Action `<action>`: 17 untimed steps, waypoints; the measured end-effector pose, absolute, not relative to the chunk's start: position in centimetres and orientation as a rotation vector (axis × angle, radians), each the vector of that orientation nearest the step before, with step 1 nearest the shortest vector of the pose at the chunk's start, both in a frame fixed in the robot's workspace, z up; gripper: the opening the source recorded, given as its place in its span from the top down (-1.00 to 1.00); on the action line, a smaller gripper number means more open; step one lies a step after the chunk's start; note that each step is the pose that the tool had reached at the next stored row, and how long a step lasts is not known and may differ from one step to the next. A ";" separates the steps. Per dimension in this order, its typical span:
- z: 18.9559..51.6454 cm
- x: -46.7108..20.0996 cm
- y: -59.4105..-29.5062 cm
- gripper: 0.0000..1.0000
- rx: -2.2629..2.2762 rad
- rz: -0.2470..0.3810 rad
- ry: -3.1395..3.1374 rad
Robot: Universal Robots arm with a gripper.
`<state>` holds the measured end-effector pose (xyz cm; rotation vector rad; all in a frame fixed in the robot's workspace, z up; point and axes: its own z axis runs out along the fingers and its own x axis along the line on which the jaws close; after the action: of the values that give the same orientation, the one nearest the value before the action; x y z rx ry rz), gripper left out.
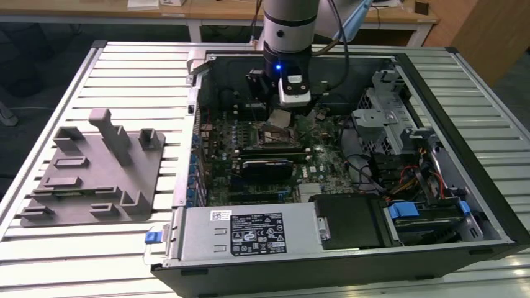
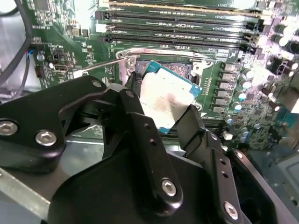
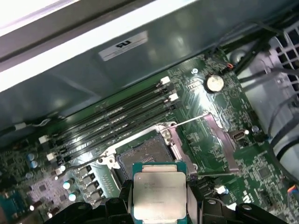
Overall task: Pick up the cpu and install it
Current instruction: 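Place the cpu into insertion slot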
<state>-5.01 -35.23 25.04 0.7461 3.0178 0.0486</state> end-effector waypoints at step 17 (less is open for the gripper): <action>25.0 -5.0 -35.2 -0.09 1.104 0.042 2.902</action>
<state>-5.01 -35.23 25.03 1.1040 2.9024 0.0422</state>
